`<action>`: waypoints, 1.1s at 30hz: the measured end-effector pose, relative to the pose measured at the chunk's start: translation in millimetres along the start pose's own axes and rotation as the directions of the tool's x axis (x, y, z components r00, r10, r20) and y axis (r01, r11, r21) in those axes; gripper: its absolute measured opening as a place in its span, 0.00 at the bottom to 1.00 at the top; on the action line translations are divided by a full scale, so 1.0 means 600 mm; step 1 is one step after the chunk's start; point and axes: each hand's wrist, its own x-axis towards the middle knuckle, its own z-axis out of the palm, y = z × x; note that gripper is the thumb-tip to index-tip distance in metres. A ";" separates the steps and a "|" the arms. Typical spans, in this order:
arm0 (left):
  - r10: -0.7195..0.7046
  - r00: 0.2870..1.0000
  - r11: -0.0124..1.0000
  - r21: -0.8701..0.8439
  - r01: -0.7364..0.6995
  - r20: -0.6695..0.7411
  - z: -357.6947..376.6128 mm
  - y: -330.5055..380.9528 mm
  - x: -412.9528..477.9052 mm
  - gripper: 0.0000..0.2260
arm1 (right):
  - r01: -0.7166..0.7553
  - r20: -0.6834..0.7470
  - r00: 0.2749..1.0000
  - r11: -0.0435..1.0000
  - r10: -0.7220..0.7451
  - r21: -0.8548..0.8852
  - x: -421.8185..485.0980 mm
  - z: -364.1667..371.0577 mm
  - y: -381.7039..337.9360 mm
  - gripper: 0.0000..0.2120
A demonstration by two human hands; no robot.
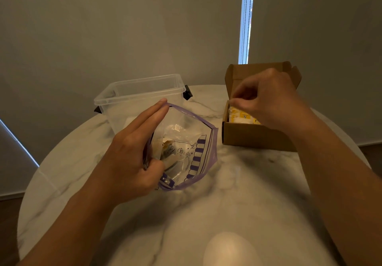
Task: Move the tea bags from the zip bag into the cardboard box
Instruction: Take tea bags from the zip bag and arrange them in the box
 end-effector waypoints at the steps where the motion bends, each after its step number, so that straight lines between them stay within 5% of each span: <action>1: 0.000 1.000 1.000 0.003 0.000 0.001 0.001 0.000 0.000 0.37 | 0.047 0.082 0.995 0.995 -0.054 0.092 -0.017 -0.006 -0.027 0.04; 4: -0.003 1.000 1.000 0.003 0.003 0.006 0.003 0.002 0.002 0.37 | 0.154 0.321 0.921 0.962 -0.222 0.224 -0.056 -0.004 -0.093 0.07; 6: 0.004 1.000 1.000 0.012 -0.004 0.002 0.003 0.002 0.002 0.36 | 0.244 0.413 0.867 0.960 -0.281 0.140 -0.067 0.019 -0.116 0.09; 11: 0.013 1.000 0.999 0.033 -0.013 -0.006 0.006 0.004 0.003 0.36 | 0.429 0.499 0.802 0.898 -0.328 -0.099 -0.062 0.110 -0.134 0.12; 16: 0.012 1.000 0.999 0.033 -0.012 0.006 0.006 0.006 0.003 0.37 | 0.502 0.523 0.769 0.855 -0.369 -0.134 -0.068 0.136 -0.144 0.16; 23: 0.004 1.000 0.999 0.037 -0.004 0.008 0.006 0.004 0.003 0.37 | 0.434 0.556 0.785 0.883 -0.272 -0.180 -0.056 0.124 -0.140 0.15; 28: 0.008 1.000 1.000 0.027 -0.008 0.005 0.006 0.004 0.002 0.37 | 0.471 0.493 0.802 0.863 -0.336 -0.179 -0.059 0.078 -0.130 0.12; 33: 0.006 1.000 0.999 0.035 -0.006 0.007 0.007 0.002 0.002 0.38 | 0.348 0.455 0.827 0.936 -0.331 0.048 -0.060 0.057 -0.102 0.11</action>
